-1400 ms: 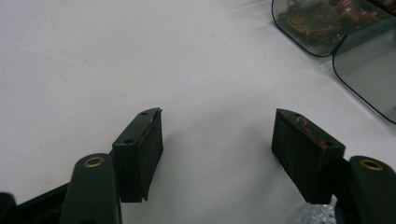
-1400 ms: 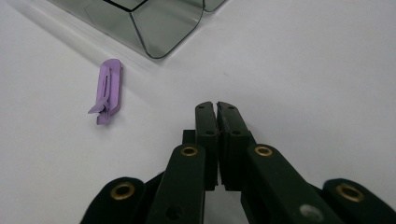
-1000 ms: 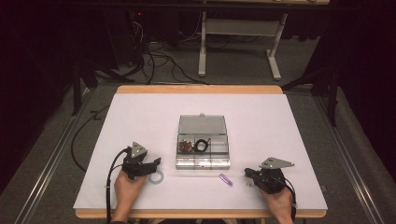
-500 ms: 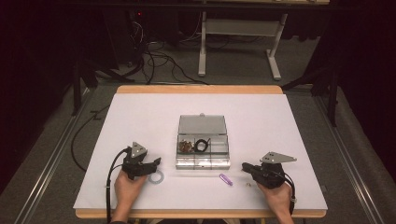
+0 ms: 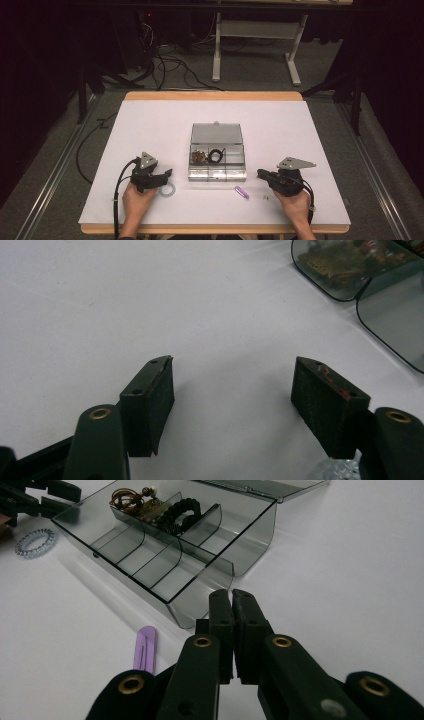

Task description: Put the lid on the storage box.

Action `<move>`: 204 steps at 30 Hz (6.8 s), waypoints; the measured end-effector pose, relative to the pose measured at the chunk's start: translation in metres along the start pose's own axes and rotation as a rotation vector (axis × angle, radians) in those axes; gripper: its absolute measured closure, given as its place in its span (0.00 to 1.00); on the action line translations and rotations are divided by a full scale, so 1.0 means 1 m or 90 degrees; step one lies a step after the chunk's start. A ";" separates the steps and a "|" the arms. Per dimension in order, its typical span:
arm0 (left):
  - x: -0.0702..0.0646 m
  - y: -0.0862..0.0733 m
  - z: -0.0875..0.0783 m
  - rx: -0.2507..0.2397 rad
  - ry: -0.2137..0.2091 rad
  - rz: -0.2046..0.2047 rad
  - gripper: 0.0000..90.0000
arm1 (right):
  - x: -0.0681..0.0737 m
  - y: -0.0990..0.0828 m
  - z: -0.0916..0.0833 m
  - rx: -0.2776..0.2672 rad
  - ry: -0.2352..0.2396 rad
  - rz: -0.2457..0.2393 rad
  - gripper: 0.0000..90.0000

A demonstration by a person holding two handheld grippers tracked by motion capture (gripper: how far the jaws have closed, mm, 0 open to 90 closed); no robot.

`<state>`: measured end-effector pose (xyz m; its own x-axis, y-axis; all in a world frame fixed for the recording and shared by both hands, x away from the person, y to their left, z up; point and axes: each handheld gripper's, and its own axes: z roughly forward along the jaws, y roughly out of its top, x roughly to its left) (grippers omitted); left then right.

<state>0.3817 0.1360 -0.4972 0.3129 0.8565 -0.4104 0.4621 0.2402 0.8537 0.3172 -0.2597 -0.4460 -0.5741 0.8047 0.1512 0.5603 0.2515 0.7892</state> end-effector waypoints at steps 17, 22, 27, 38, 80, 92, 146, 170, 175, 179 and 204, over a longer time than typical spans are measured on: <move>0.000 0.000 0.000 0.000 0.000 0.001 0.37 | 0.002 0.014 0.007 0.000 0.001 -0.014 0.99; 0.000 0.000 0.000 0.000 0.000 0.000 0.37 | 0.003 0.018 0.009 0.000 0.001 -0.017 0.99; 0.000 0.000 0.000 0.000 0.000 0.000 0.37 | 0.004 0.022 0.012 -0.001 0.003 -0.017 0.99; 0.000 0.000 0.000 0.000 0.000 0.000 0.37 | 0.006 0.031 0.019 0.002 0.006 -0.020 0.99; 0.000 0.000 0.000 0.000 0.000 0.001 0.37 | 0.010 0.051 0.055 0.031 0.009 -0.030 0.99; 0.000 0.000 0.000 0.000 0.000 0.001 0.37 | 0.013 0.058 0.070 0.051 -0.011 -0.046 0.98; 0.000 0.000 0.000 0.000 0.000 0.001 0.37 | 0.012 0.031 0.021 0.005 -0.030 -0.046 0.91; 0.002 0.000 -0.002 0.019 -0.003 0.027 0.36 | 0.015 -0.003 -0.004 0.017 -0.052 -0.034 0.91; 0.000 0.000 0.000 -0.002 0.004 0.002 0.36 | 0.016 -0.007 -0.006 0.015 -0.054 -0.031 0.91; 0.002 0.000 -0.002 0.020 -0.001 0.030 0.36 | 0.019 -0.011 -0.010 0.012 -0.060 -0.035 0.90; 0.002 0.000 -0.002 0.019 0.000 0.029 0.35 | 0.030 -0.052 -0.027 0.049 -0.081 -0.032 0.88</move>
<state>0.3806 0.1386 -0.4974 0.3339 0.8666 -0.3709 0.4723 0.1867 0.8614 0.2544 -0.2629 -0.4662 -0.5247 0.8507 0.0327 0.5802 0.3292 0.7449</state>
